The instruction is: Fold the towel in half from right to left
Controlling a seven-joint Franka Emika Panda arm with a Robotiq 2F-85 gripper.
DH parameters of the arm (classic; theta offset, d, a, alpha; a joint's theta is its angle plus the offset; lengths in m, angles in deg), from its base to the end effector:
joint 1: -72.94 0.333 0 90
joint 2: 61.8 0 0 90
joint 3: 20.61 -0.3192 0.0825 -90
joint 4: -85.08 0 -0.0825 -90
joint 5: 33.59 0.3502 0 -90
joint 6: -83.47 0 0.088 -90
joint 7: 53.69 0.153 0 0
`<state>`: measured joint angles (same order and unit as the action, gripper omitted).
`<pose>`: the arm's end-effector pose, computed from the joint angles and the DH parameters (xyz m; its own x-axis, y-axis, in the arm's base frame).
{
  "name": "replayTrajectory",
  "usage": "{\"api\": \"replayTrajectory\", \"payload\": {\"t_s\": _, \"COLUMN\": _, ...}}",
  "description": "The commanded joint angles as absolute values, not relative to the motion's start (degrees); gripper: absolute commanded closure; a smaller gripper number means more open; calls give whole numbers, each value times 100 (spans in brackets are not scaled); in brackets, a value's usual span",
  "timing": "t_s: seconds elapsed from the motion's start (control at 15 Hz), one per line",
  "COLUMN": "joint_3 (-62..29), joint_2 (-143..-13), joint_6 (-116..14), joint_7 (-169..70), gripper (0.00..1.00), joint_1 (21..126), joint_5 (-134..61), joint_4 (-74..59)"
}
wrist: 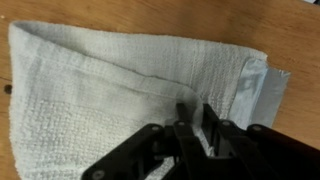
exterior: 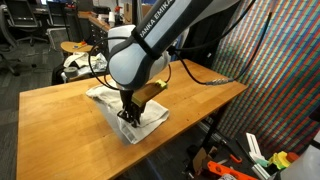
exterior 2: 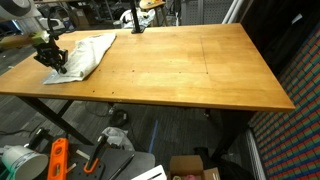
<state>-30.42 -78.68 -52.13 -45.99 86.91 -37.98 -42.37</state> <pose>0.4647 0.2034 0.2156 0.9345 0.3250 -0.1454 0.3305 -0.9437 0.0151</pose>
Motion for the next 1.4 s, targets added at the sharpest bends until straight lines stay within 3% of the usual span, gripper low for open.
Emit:
{"api": "replayTrajectory", "payload": {"t_s": 0.0, "joint_3": -3112, "joint_2": -7676, "joint_6": -4967, "joint_7": -5026, "gripper": 100, "joint_1": 8587, "joint_5": -3688, "joint_4": -4291}}
{"api": "replayTrajectory", "payload": {"t_s": 0.8, "joint_3": -3520, "joint_2": -7212, "joint_6": -4562, "joint_7": -6137, "gripper": 97, "joint_1": 8629, "joint_5": -3016, "joint_4": -4485}}
{"api": "replayTrajectory", "payload": {"t_s": 0.87, "joint_3": -3543, "joint_2": -7234, "joint_6": -4585, "joint_7": -6104, "gripper": 71, "joint_1": 8638, "joint_5": -2998, "joint_4": -4472}}
{"api": "replayTrajectory", "payload": {"t_s": 1.0, "joint_3": -3567, "joint_2": -7245, "joint_6": -4596, "joint_7": -6053, "gripper": 65, "joint_1": 8649, "joint_5": -3038, "joint_4": -4467}}
{"api": "replayTrajectory", "payload": {"t_s": 1.33, "joint_3": -3474, "joint_2": -7121, "joint_6": -4768, "joint_7": -5989, "gripper": 27, "joint_1": 8608, "joint_5": -3272, "joint_4": -4456}}
